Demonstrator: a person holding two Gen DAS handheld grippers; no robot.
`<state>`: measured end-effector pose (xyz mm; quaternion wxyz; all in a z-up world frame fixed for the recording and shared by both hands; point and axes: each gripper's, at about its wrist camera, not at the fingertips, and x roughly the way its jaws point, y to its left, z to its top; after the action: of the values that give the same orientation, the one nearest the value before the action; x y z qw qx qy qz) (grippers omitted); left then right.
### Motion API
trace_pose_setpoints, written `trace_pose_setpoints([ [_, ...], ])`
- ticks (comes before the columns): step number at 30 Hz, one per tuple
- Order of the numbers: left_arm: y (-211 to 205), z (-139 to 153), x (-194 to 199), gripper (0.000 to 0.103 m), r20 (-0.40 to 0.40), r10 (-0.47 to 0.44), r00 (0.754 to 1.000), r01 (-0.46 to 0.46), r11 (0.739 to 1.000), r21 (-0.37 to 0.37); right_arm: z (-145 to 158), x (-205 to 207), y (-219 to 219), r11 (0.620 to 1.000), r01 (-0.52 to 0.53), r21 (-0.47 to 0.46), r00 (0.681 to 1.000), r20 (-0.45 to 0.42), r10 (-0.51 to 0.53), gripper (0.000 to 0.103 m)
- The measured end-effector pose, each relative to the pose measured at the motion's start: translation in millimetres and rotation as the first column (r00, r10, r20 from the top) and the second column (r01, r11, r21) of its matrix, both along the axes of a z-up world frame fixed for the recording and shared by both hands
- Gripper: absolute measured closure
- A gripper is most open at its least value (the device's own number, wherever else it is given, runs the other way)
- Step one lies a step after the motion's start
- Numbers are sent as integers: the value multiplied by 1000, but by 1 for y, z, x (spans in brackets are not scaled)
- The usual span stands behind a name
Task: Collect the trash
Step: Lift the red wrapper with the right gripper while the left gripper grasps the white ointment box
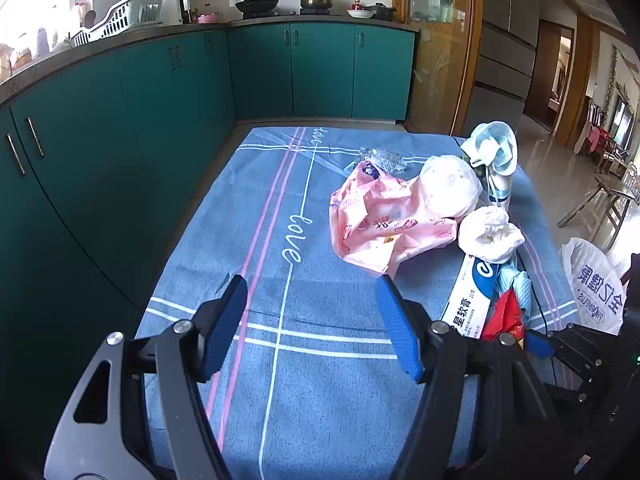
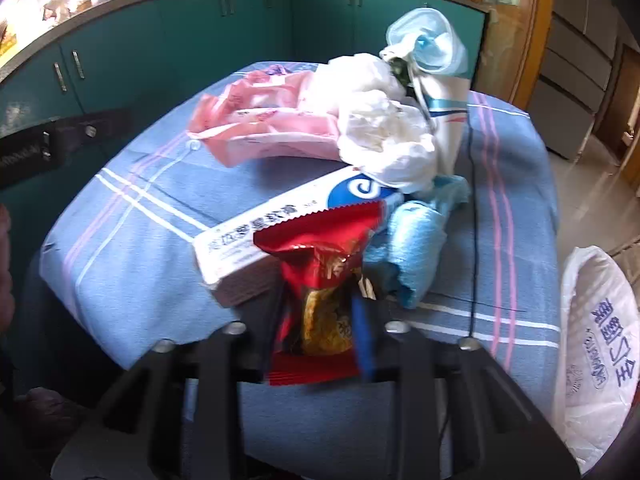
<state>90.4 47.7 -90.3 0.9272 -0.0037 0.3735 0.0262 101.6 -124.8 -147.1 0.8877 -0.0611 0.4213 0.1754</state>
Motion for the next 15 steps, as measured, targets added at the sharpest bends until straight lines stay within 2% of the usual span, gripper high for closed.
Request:
trace_pose_setpoints([
  [7, -3, -2, -1, 35, -9, -12, 1000, 12, 1000, 5, 21, -13, -4, 999, -18, 29, 998, 67, 16, 77],
  [15, -16, -12, -1, 32, -48, -62, 997, 63, 998, 25, 52, -18, -25, 996, 12, 90, 991, 134, -24, 77],
])
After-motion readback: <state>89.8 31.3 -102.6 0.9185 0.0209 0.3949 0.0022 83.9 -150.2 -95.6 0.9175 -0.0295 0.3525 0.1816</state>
